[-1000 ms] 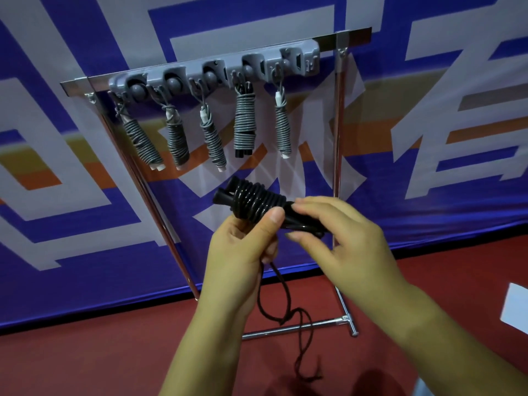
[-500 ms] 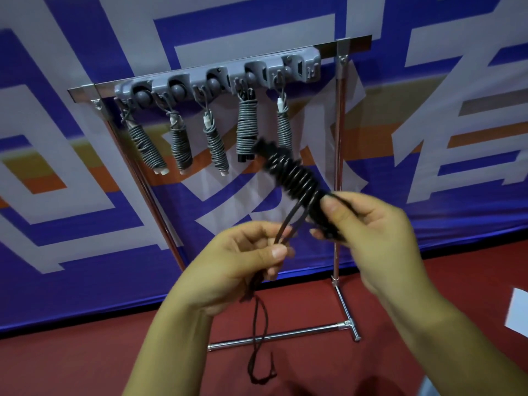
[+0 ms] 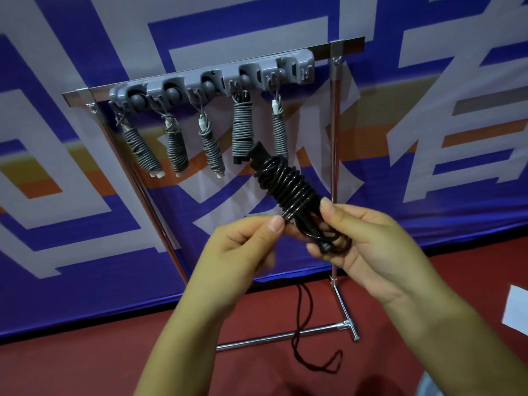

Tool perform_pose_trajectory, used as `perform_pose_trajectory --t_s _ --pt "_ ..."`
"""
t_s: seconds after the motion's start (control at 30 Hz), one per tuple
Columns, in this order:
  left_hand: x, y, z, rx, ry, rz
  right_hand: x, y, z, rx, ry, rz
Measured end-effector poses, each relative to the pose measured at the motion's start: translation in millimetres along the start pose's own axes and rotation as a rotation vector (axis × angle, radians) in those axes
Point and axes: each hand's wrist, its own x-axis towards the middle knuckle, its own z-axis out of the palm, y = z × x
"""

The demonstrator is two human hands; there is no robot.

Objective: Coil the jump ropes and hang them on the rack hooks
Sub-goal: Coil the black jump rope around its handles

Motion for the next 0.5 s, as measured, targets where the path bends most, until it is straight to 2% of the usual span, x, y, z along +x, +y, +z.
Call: perform_pose_trajectory --t_s 0.33,0.5 --pt "3.7 1.2 -9.1 -0.276 -0.049 -0.029 -12.6 -7.9 5.2 0.167 -0.114 0.140" --pt "8.3 1.0 -14.4 -0.317 -0.223 0.094 -13.8 -10.0 13.0 0.302 -0.186 0.298"
